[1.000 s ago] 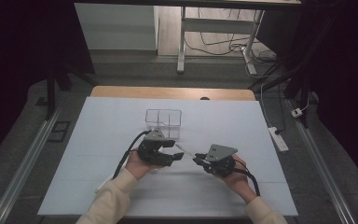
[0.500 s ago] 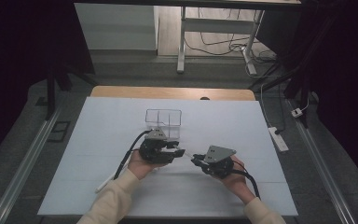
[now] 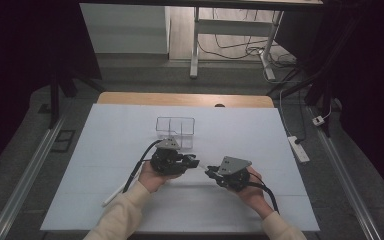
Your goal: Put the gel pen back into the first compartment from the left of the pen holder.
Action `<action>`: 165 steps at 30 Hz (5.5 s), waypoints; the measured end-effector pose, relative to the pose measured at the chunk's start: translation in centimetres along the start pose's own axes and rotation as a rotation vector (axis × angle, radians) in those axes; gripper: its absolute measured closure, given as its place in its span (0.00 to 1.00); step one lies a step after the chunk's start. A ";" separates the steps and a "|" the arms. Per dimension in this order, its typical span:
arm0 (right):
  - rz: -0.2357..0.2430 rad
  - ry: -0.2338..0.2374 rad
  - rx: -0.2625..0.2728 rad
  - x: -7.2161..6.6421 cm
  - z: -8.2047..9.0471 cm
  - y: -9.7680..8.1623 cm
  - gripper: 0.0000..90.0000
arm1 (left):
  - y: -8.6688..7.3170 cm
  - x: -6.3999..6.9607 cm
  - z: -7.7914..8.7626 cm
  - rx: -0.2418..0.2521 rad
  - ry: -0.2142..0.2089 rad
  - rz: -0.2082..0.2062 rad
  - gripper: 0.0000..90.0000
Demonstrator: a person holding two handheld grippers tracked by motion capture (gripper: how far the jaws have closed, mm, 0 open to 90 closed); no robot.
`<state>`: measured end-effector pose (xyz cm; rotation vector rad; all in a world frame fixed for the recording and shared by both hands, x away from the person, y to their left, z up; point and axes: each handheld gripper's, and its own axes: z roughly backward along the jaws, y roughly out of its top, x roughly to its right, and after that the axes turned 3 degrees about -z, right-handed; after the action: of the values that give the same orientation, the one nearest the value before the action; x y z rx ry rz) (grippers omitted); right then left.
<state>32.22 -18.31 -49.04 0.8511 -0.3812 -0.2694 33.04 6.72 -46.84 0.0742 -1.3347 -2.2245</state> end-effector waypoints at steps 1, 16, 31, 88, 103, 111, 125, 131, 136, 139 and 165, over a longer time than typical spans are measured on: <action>0.000 0.001 -0.003 -0.1 -0.1 0.0 0.87 | 0.0 0.0 0.0 0.000 -0.007 -0.002 0.80; 0.015 0.012 -0.007 -0.2 -0.1 -0.1 0.86 | 0.2 0.6 0.2 0.020 -0.076 -0.057 0.89; -0.119 0.009 0.057 0.9 1.0 -0.3 0.57 | 0.4 0.3 2.1 0.064 -0.010 -0.083 0.89; -0.302 -0.113 0.060 2.2 5.1 -4.9 0.41 | 0.4 -2.4 9.7 0.154 0.205 -0.032 0.89; -0.302 -0.124 0.042 2.5 5.0 -5.4 0.41 | -0.2 -3.6 11.5 0.146 0.265 0.002 0.89; -0.316 -0.127 0.048 2.6 5.2 -5.5 0.41 | -0.4 -4.0 12.2 0.159 0.279 0.013 0.89; -0.315 -0.125 0.051 2.7 5.1 -5.5 0.41 | -0.1 -4.7 13.5 0.178 0.303 0.040 0.89; -0.312 -0.124 0.048 2.7 5.1 -5.5 0.41 | 1.3 -5.1 14.3 0.176 0.325 0.030 0.89; -0.313 -0.124 0.049 2.7 5.1 -5.5 0.41 | 2.7 -6.0 15.0 0.172 0.332 0.039 0.89; -0.313 -0.122 0.048 2.7 5.1 -5.5 0.41 | 3.4 -6.6 15.2 0.155 0.347 0.039 0.89; -0.313 -0.123 0.035 2.7 5.0 -5.6 0.41 | 5.4 -9.3 10.5 -0.056 0.375 0.056 0.88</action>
<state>32.02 -26.23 -49.77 0.9303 -0.3673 -0.6083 39.97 17.59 -39.03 0.4077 -1.0562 -2.0708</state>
